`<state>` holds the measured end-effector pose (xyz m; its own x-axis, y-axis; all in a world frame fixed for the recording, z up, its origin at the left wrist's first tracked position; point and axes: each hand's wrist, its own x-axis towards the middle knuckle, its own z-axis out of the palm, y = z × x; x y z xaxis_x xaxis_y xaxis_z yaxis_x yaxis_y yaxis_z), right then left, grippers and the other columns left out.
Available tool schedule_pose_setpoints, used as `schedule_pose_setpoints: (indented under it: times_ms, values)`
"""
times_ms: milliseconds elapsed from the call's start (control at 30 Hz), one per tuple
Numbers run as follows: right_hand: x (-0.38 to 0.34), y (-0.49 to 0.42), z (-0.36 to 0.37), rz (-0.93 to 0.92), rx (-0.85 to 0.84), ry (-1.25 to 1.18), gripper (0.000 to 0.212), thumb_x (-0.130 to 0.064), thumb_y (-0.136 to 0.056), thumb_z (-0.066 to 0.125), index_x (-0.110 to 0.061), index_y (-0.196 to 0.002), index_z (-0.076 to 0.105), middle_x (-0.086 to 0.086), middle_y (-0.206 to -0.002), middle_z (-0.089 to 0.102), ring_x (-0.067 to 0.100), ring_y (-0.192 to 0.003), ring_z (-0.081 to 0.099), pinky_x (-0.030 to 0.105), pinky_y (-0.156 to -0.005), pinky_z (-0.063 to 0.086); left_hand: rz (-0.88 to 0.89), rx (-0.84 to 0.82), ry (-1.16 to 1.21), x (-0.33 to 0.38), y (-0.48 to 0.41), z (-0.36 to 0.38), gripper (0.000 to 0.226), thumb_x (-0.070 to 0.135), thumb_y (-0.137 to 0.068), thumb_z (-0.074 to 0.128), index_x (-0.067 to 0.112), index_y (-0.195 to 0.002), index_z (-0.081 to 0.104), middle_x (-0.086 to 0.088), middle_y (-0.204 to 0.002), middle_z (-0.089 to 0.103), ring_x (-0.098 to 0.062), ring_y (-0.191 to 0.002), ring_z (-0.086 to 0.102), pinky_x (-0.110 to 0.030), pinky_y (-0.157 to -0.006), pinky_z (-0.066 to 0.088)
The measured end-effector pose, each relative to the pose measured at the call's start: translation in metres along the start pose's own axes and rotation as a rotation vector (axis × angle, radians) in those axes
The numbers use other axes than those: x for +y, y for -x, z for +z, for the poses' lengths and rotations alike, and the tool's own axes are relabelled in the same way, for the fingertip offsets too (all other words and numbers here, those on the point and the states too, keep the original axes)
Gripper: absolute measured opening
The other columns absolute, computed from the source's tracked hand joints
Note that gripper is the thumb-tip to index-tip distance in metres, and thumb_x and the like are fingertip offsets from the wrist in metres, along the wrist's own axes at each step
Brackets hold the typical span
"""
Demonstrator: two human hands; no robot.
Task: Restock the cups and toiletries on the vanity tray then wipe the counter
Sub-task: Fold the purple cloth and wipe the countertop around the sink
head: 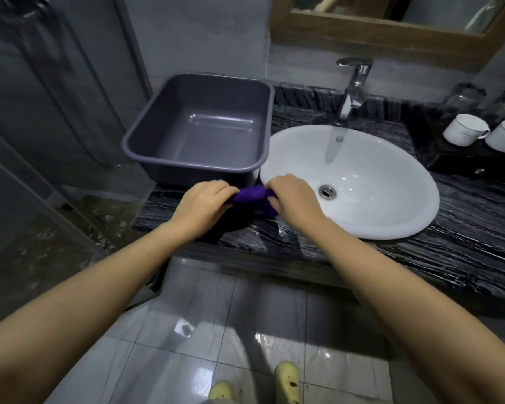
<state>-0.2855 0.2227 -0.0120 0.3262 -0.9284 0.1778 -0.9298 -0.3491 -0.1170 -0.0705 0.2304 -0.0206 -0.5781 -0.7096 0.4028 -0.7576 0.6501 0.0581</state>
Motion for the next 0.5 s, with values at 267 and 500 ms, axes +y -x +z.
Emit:
schedule_pose_setpoints:
  times_ms: [267,500]
  values:
    - [0.004,0.006,0.039,0.070,-0.313,-0.260,0.030,-0.025,-0.091,0.054,-0.022,-0.119,0.064,0.003,-0.121,0.067,0.026,-0.116,0.056,0.039,-0.096,0.044,-0.465,-0.286,0.374,-0.004,0.031,0.045,0.034,0.020,-0.086,0.061,0.012,-0.120,0.060,-0.013,-0.115,0.065,-0.029,-0.110,0.056,-0.033,-0.097,0.039]
    - [0.014,-0.018,0.022,0.046,-0.627,-0.351,0.034,-0.026,-0.087,0.063,-0.014,-0.120,0.064,0.006,-0.116,0.065,0.025,-0.108,0.059,0.032,-0.094,0.046,-0.526,-0.526,0.370,-0.012,0.008,0.025,0.040,0.027,-0.084,0.063,0.015,-0.122,0.059,-0.008,-0.123,0.063,-0.024,-0.111,0.058,-0.025,-0.092,0.039]
